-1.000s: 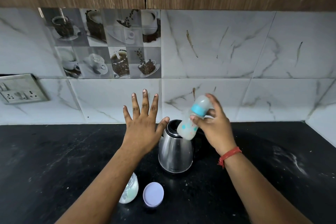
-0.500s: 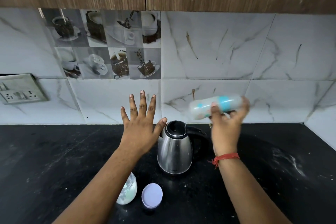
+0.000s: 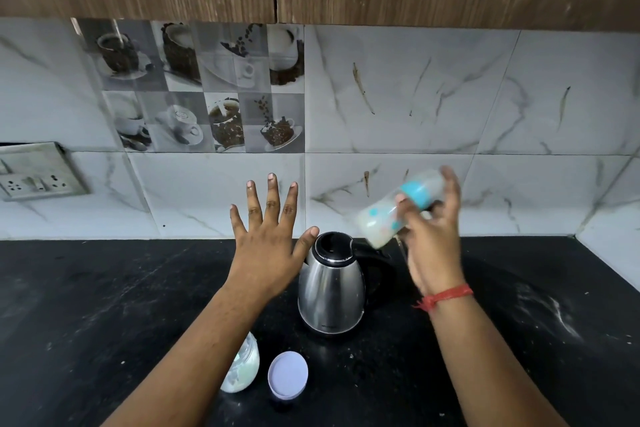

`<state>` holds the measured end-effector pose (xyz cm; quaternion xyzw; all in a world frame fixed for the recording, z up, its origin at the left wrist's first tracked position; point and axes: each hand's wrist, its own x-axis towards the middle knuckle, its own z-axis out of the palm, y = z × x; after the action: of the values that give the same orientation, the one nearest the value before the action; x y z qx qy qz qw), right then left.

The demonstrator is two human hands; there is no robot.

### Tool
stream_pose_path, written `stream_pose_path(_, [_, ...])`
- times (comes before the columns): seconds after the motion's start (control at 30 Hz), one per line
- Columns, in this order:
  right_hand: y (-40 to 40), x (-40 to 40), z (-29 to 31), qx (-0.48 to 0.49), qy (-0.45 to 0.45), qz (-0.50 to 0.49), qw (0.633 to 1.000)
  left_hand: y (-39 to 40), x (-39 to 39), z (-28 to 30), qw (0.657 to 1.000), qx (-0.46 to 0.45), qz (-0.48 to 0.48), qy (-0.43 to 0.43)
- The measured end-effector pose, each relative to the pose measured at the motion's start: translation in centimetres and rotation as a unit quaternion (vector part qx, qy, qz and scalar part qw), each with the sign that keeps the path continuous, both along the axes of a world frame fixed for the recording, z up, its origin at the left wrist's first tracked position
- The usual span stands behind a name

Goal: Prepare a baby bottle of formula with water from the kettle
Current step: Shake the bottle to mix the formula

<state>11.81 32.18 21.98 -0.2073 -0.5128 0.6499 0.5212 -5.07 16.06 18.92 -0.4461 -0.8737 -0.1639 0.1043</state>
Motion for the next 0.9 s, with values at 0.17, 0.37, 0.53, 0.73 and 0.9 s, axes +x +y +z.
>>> stream_pose_path(0.17, [-0.7, -0.8, -1.2, 0.090, -0.151, 0.045, 0.983, 0.0, -0.1, -0.2, 1.000, -0.003, 0.001, -0.005])
stream_pose_path(0.37, [0.0, 0.0, 0.1, 0.014, 0.063, -0.091, 0.994, 0.2, 0.1, -0.1, 1.000, -0.007, 0.002, -0.010])
stream_pose_path(0.53, [-0.1, -0.7, -0.8, 0.117, -0.165, -0.053, 0.978, 0.1, 0.0, 0.2, 1.000, -0.004, -0.003, -0.004])
stream_pose_path(0.73, [0.2, -0.9, -0.7, 0.156, -0.158, -0.093, 0.971, 0.2, 0.1, 0.0, 1.000, -0.014, 0.001, -0.002])
stream_pose_path(0.9, [0.6, -0.2, 0.3, 0.039, -0.022, -0.108, 0.993, 0.2, 0.1, 0.0, 1.000, -0.006, 0.003, -0.003])
